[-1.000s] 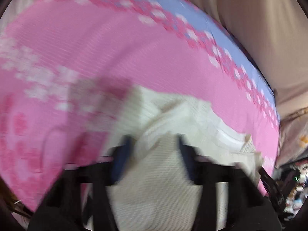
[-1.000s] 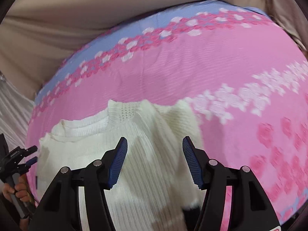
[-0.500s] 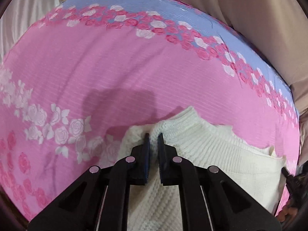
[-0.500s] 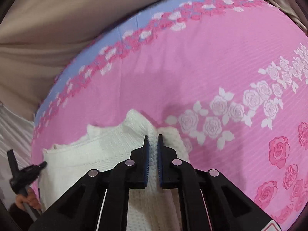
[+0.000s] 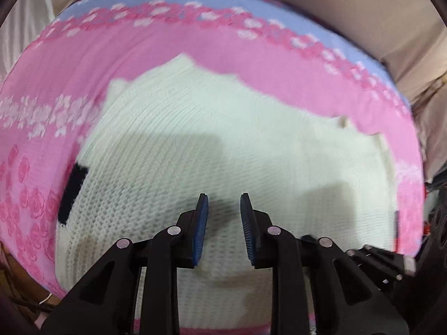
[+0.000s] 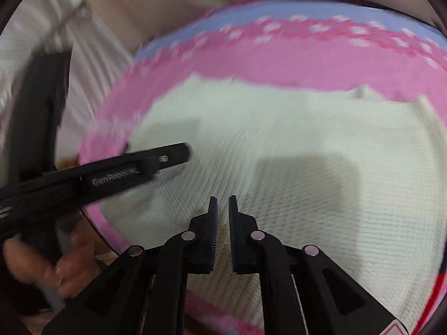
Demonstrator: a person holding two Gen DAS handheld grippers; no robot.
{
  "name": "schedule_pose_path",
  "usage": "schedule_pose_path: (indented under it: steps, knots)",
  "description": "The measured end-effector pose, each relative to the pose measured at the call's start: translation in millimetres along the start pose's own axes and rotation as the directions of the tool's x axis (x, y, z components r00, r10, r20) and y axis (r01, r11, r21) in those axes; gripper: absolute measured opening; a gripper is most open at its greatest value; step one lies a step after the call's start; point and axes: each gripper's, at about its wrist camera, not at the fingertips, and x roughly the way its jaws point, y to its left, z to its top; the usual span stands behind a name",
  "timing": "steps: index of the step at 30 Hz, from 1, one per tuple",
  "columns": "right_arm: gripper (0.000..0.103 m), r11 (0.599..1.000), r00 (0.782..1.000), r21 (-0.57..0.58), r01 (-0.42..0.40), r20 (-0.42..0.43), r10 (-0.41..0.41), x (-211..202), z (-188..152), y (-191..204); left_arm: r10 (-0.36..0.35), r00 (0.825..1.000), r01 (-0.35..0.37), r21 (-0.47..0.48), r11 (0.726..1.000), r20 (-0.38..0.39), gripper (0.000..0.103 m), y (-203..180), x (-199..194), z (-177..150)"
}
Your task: Fold small clothes
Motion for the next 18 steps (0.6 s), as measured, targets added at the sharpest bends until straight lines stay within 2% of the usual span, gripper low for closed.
schedule_pose_path:
  steps: [1,2,3,5,6,7,8,10,11,14,16,18]
  knots:
    - [0.0,0.999,1.0,0.041,0.026,0.014,-0.027,-2.3,-2.1,-15.8,0.026,1.0,-0.025,-0.033,0.999,0.008,0.024,16.4,3.2,2.4]
    - [0.0,0.989,0.998,0.146,0.037,0.05,-0.045,-14.6,-7.1,-47.1,0.027,0.999,-0.025,-0.079,0.997,0.024,0.022,36.0,1.9,6.1]
    - [0.0,0.969,0.995,0.242,0.042,0.08,-0.063,-27.2,-14.4,-72.7,0.03,0.999,-0.026,-0.115,0.993,0.034,0.015,52.3,-0.3,8.7]
    - [0.0,0.904,0.981,0.419,0.083,0.127,-0.149,-57.9,-36.7,-130.1,0.038,0.998,-0.03,-0.171,0.985,0.042,0.012,82.1,-3.9,11.3]
    - [0.0,0.874,0.974,0.48,0.075,0.151,-0.167,-72.5,-52.4,-158.5,0.012,0.999,-0.004,-0.187,0.982,0.041,0.008,90.6,-3.8,10.5]
    - [0.0,0.848,0.967,0.517,0.119,0.134,-0.218,-80.8,-60.9,-176.4,-0.007,0.999,0.015,-0.197,0.98,0.039,0.008,94.1,-2.2,8.8]
    - [0.0,0.837,0.966,0.534,0.116,0.134,-0.219,-88.6,-68.9,-189.5,-0.003,0.999,0.011,-0.191,0.982,0.044,0.008,92.9,-1.9,7.8]
    - [0.0,0.831,0.965,0.543,0.119,0.134,-0.226,-98.7,-66.2,-185.5,0.03,0.999,-0.023,-0.165,0.986,0.039,0.008,80.0,-6.6,8.3]
    - [0.0,0.846,0.963,0.52,0.118,0.147,-0.225,-102.5,-57.9,-173.1,0.016,0.999,-0.009,-0.163,0.987,0.047,0.008,71.4,-11.0,13.4]
    - [0.003,0.917,0.974,0.399,0.025,0.198,-0.113,-92.1,-16.4,-121.8,-0.021,0.996,0.032,-0.123,0.992,0.09,0.019,45.5,-22.6,22.1]
    - [0.004,0.949,0.985,0.314,-0.014,0.17,-0.042,-70.0,11.5,-87.8,0.0,0.996,0.007,-0.078,0.997,0.091,0.025,27.3,-15.9,37.8]
    - [0.004,0.973,0.995,0.229,-0.039,0.096,0.018,-35.5,32.7,-59.2,0.034,0.997,-0.031,-0.052,0.998,0.067,0.028,18.0,5.9,49.9]
